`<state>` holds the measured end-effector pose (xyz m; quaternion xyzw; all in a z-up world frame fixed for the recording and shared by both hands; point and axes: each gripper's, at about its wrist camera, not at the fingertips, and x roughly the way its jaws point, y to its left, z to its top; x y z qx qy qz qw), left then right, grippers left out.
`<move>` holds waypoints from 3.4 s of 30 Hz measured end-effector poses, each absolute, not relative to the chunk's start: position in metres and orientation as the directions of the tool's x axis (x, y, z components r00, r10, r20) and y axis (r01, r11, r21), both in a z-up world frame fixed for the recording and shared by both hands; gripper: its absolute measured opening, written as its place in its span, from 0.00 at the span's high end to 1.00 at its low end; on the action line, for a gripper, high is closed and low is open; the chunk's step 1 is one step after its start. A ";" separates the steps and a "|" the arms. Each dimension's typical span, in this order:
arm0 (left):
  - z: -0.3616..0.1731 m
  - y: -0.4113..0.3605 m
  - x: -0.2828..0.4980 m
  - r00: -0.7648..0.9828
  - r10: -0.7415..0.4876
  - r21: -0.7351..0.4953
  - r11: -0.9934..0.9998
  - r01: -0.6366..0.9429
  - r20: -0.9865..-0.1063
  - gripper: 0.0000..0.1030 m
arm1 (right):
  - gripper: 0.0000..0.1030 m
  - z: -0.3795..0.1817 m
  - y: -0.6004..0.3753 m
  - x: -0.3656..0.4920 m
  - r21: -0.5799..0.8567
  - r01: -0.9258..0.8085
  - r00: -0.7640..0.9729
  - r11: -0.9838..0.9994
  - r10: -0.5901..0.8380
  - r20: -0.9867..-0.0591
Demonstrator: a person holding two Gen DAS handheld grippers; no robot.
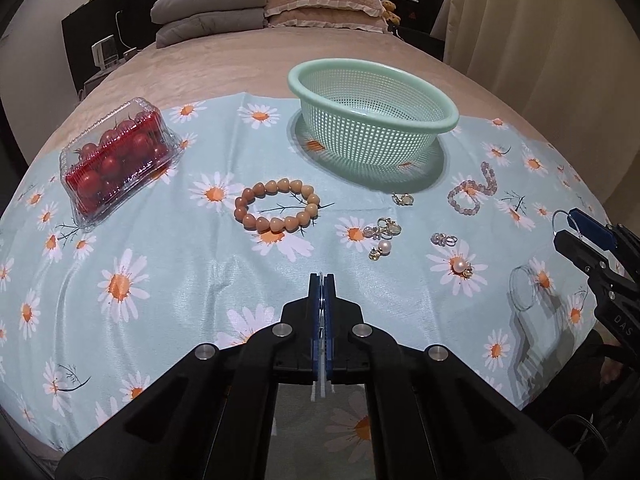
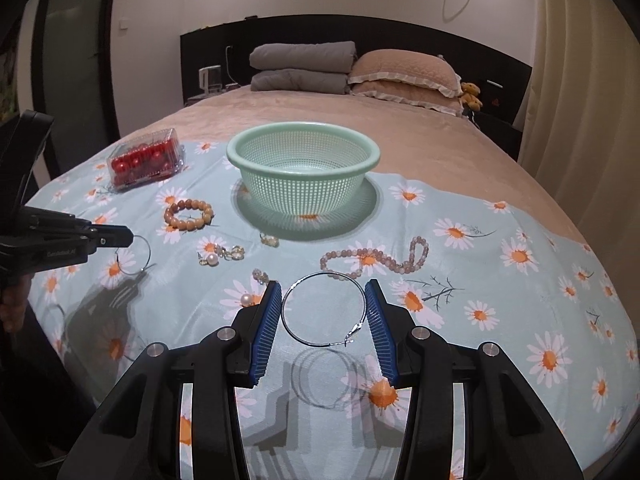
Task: Organize jewelry
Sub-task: 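Carry the hoop over the green colander and open the right gripper, then lower the left gripper onto the second silver hoop and close it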
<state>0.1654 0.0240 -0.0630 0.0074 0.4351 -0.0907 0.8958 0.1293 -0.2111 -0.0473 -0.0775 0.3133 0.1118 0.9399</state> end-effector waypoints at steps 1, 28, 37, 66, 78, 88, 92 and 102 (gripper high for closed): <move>-0.061 0.023 0.167 0.601 -0.152 -0.059 0.983 0.172 -0.785 0.98 | 0.61 -0.046 -0.211 0.130 -0.077 -0.259 0.780 0.963 0.161 -0.604; 0.019 -0.001 0.257 0.643 -0.222 -0.048 0.960 0.277 -0.733 0.98 | 0.60 0.013 -0.204 0.211 -0.118 -0.260 0.845 0.958 0.167 -0.508; 0.015 -0.011 0.311 0.634 -0.252 -0.069 0.952 0.299 -0.731 0.98 | 0.60 0.001 -0.190 0.264 -0.105 -0.290 0.830 0.951 0.195 -0.523; -0.017 0.019 0.329 0.621 -0.216 -0.103 0.972 0.213 -0.753 0.21 | 0.17 -0.025 -0.192 0.297 -0.069 -0.226 0.825 0.972 0.154 -0.543; -0.054 0.011 0.303 0.557 -0.215 -0.064 0.958 0.278 -0.802 0.18 | 0.17 -0.031 -0.196 0.271 -0.066 -0.217 0.807 0.974 0.141 -0.573; -0.074 -0.017 0.297 0.541 -0.264 -0.054 0.926 0.373 -0.799 0.18 | 0.17 -0.048 -0.206 0.273 -0.051 -0.199 0.780 0.979 0.127 -0.612; -0.079 -0.029 0.297 0.528 -0.279 -0.048 0.911 0.409 -0.802 0.18 | 0.17 -0.055 -0.213 0.274 -0.036 -0.187 0.774 0.982 0.125 -0.621; -0.110 -0.050 0.299 0.439 -0.262 -0.032 0.885 0.464 -0.860 0.35 | 0.17 -0.069 -0.234 0.274 0.008 -0.163 0.757 0.987 0.131 -0.640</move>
